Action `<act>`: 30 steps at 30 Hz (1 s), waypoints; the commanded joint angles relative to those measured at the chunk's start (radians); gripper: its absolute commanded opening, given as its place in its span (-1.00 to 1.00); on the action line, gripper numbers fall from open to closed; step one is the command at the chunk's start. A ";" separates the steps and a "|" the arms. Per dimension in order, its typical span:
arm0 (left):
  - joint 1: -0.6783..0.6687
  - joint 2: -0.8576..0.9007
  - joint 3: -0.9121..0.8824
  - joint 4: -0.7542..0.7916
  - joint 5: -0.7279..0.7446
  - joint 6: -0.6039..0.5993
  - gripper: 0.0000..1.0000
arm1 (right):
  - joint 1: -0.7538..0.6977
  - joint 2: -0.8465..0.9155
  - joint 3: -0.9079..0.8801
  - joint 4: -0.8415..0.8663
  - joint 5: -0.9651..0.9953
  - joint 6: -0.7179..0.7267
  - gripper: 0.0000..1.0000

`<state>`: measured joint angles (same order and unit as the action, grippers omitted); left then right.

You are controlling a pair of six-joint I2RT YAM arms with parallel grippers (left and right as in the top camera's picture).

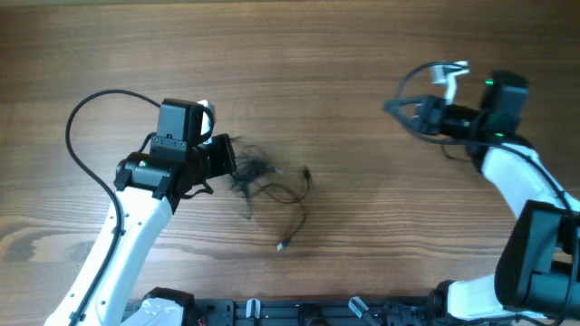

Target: Untangle cables

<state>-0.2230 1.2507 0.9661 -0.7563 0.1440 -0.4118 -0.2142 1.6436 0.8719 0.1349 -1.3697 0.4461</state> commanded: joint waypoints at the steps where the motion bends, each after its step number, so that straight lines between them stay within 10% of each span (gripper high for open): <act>1: 0.003 -0.013 0.001 0.003 -0.089 -0.112 -0.92 | -0.019 -0.021 0.003 -0.020 -0.040 0.020 -0.91; 12: 0.003 0.004 0.001 0.006 -0.093 -0.226 -0.92 | 0.032 -0.021 0.003 -0.415 0.634 -0.187 -0.91; 30: 0.004 0.061 0.001 0.045 -0.150 -0.225 -0.92 | 0.032 -0.230 0.027 -0.618 0.813 -0.211 -0.91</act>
<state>-0.2222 1.3064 0.9661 -0.7155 0.0662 -0.6243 -0.1848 1.4578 0.8738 -0.4446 -0.5983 0.2543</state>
